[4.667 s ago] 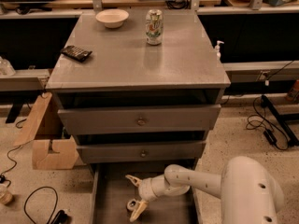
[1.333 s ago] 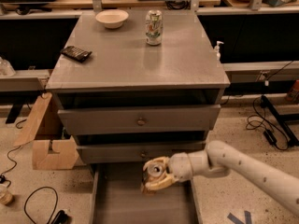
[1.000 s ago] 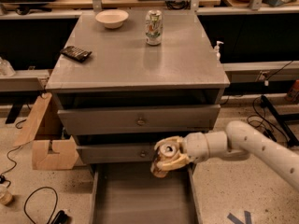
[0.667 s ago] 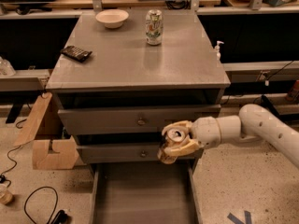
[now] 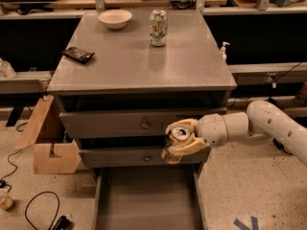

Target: Pick orange can from bottom drawer and place on counter

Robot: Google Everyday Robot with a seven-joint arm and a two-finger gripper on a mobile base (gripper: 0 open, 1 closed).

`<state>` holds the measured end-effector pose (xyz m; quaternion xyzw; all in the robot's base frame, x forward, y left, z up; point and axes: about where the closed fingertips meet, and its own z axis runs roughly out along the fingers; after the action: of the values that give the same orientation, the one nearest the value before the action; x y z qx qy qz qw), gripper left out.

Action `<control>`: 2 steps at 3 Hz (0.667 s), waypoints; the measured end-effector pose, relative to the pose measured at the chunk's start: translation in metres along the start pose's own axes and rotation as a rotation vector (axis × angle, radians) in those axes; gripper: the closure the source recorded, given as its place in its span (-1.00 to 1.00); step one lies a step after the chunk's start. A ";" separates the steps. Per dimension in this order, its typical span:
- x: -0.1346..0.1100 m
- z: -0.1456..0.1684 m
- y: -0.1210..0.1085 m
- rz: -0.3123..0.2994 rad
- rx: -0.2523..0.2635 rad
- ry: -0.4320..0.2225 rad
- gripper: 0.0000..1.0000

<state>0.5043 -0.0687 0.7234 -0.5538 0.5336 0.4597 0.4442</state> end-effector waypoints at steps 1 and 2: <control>-0.045 0.002 -0.016 0.005 0.020 0.034 1.00; -0.147 0.002 -0.062 0.015 0.099 0.109 1.00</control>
Offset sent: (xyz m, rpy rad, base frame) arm 0.0935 0.0383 0.2209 -0.1730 -0.0083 -0.1648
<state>0.5652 -0.0381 0.8672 -0.5514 0.5832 0.4054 0.4376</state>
